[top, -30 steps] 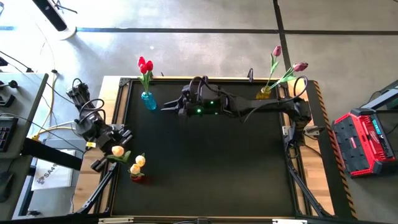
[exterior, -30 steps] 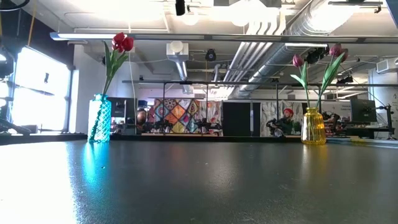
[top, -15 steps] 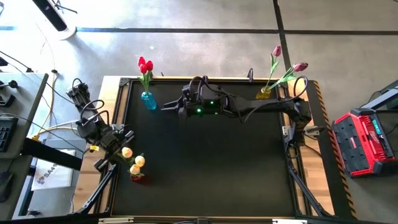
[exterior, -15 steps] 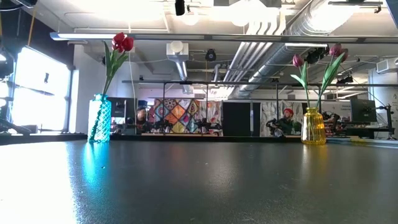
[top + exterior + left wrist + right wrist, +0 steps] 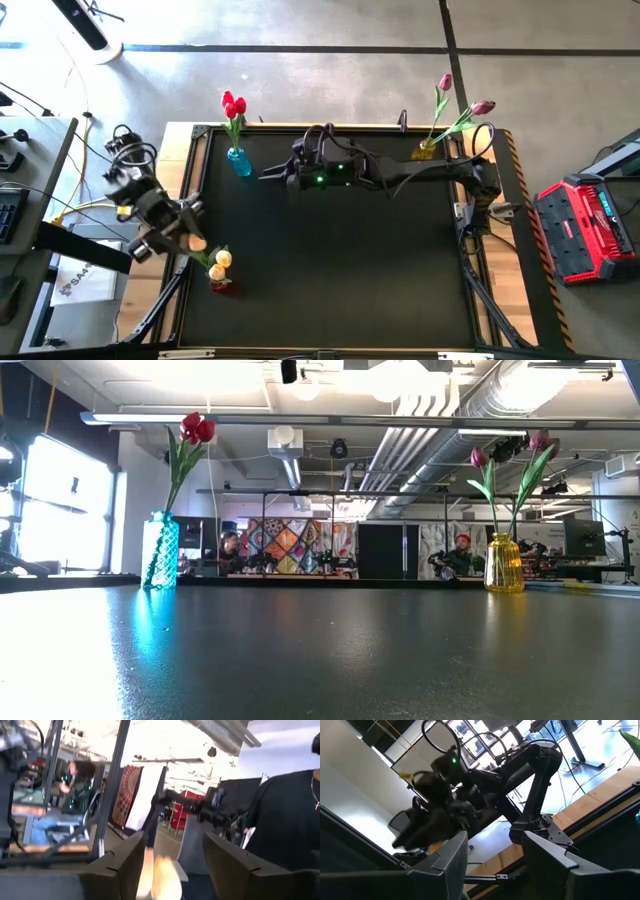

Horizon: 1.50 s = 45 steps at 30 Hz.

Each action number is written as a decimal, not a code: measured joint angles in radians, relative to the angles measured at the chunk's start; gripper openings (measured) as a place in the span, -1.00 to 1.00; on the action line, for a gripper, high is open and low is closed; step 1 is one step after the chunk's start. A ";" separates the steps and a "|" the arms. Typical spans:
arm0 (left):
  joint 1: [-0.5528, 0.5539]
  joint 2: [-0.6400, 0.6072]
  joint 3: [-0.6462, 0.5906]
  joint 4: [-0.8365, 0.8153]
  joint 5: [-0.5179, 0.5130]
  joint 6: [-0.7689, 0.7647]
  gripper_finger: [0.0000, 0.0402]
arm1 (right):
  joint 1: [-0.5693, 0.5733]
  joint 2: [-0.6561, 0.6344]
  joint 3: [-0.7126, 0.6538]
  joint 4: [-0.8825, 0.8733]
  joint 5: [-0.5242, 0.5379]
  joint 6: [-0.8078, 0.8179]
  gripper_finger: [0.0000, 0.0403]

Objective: Sort flowers into vase by color
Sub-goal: Return to Home Position

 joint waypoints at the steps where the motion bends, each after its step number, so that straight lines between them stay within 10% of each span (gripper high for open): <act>1: 0.000 0.001 0.016 -0.006 0.000 0.014 -0.04 | 0.000 0.000 0.000 0.000 0.000 0.000 -0.12; 19: 0.003 0.053 0.267 -0.270 -0.336 0.041 0.09 | 0.016 0.000 0.000 0.017 -0.055 -0.022 -0.12; 36: 0.086 0.270 0.436 -0.279 -0.334 0.031 0.04 | 0.066 -0.001 0.001 0.140 -0.116 -0.039 -0.35; 45: 0.335 0.429 0.505 -0.279 -0.085 -0.036 0.04 | 0.135 -0.001 0.001 0.124 -0.116 -0.094 -0.60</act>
